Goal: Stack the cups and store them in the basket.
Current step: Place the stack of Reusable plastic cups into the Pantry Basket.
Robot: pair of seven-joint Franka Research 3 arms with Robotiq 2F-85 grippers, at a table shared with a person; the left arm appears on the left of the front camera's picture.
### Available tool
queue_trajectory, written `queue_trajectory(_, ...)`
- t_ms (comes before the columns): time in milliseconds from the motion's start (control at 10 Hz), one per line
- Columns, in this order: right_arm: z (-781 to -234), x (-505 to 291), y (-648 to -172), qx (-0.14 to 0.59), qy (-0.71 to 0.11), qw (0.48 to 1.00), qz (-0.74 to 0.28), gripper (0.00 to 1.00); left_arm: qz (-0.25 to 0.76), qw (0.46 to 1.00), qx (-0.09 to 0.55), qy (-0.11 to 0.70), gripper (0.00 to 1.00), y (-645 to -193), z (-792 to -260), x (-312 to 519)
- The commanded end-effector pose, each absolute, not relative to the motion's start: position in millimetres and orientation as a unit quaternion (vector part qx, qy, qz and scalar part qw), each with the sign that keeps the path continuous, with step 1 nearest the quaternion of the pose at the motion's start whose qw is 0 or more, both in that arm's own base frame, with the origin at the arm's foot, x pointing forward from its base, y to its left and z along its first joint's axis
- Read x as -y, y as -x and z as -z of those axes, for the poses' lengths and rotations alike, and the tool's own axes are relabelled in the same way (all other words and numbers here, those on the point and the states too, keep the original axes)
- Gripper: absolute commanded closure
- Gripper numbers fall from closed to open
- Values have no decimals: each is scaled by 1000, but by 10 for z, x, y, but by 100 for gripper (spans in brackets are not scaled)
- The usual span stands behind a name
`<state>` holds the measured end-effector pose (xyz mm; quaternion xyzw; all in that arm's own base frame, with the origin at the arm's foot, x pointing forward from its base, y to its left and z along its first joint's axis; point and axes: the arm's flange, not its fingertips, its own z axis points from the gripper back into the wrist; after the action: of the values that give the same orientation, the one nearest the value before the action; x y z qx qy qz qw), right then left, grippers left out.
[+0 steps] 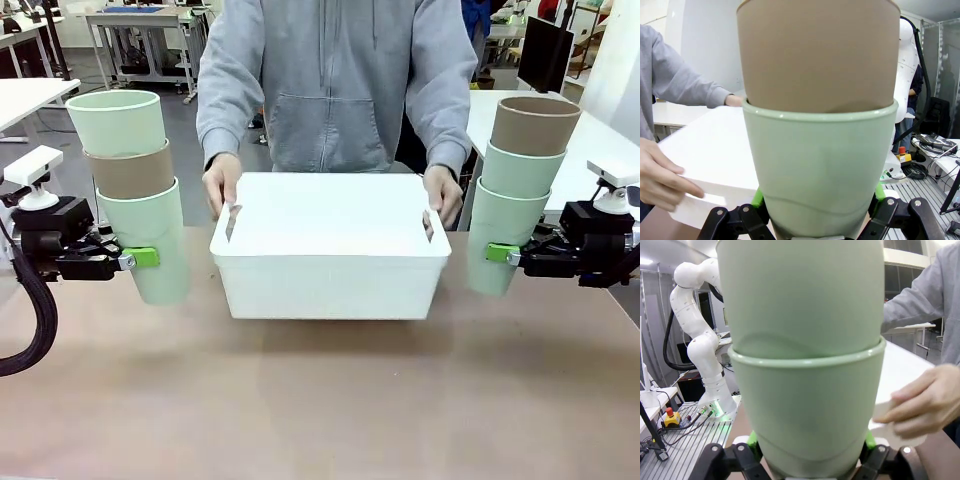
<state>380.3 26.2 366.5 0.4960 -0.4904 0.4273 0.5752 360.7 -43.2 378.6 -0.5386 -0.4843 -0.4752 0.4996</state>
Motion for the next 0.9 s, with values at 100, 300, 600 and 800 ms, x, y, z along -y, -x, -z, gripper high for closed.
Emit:
queue_trajectory(100,-3686,-278,-3815,497,-493,571,-428,16,478,493,488,539,13,-3599,-3824,439)
queue_trajectory(300,-3686,-278,-3815,497,-493,571,-428,16,478,493,488,539,13,-3599,-3824,439)
queue_trajectory(600,-3686,-278,-3815,497,-493,571,-428,16,478,493,488,539,13,-3599,-3824,439)
queue_trajectory(800,-3686,-278,-3815,497,-493,571,-428,16,478,493,488,539,13,-3599,-3824,439)
